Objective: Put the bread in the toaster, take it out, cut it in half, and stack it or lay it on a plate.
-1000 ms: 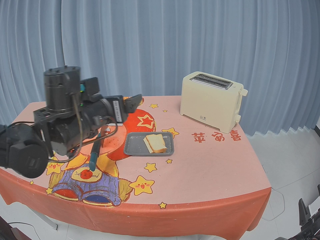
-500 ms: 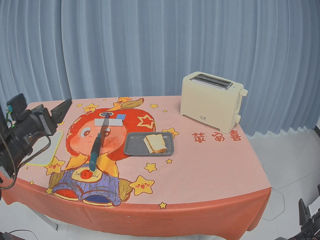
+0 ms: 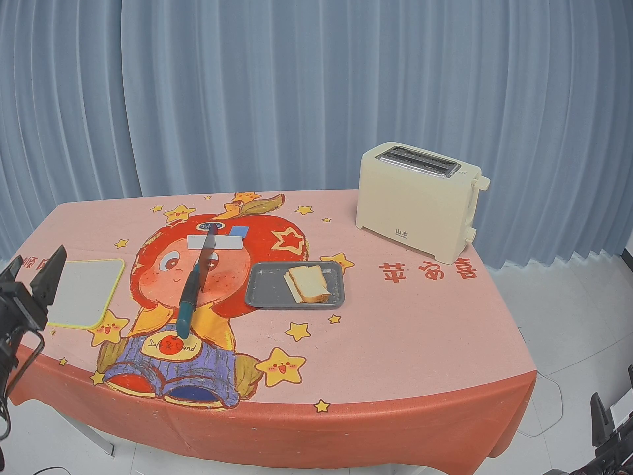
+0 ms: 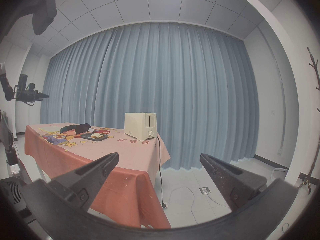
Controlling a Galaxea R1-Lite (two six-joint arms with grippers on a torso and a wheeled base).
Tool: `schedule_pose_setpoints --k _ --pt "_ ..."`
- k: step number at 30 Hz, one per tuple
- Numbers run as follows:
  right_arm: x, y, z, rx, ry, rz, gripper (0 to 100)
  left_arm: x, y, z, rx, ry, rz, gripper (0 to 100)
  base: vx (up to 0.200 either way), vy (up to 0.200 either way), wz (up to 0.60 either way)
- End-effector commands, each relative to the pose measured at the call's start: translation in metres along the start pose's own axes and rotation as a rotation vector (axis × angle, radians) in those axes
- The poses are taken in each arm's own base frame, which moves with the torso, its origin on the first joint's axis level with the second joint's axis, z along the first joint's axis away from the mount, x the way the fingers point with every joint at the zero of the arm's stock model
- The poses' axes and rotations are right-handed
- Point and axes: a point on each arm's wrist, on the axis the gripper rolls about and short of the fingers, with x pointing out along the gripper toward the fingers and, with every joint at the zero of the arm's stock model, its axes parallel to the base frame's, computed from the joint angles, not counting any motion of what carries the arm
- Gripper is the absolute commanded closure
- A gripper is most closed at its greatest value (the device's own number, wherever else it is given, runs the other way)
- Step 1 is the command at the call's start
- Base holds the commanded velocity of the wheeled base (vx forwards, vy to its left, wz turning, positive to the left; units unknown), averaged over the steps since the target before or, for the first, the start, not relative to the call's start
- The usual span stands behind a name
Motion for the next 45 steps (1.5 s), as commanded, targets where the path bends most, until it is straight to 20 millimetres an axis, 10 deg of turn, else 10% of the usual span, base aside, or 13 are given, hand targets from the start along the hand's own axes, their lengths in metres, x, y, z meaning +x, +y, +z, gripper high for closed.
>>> schedule_pose_setpoints --k 1,30,45 --pt "0.000 0.000 -0.004 0.000 -0.002 0.001 0 -0.034 0.007 -0.019 -0.003 -0.028 0.014 0 0.000 0.000 0.00" --pt "0.000 0.000 -0.004 0.000 -0.002 -0.001 0 -0.132 0.022 -0.089 0.016 -0.062 0.004 0 0.000 0.000 0.00" --pt "0.000 0.000 -0.005 0.000 -0.001 0.001 0 -0.138 0.024 -0.103 0.036 -0.014 -0.003 0 0.000 0.000 0.00"
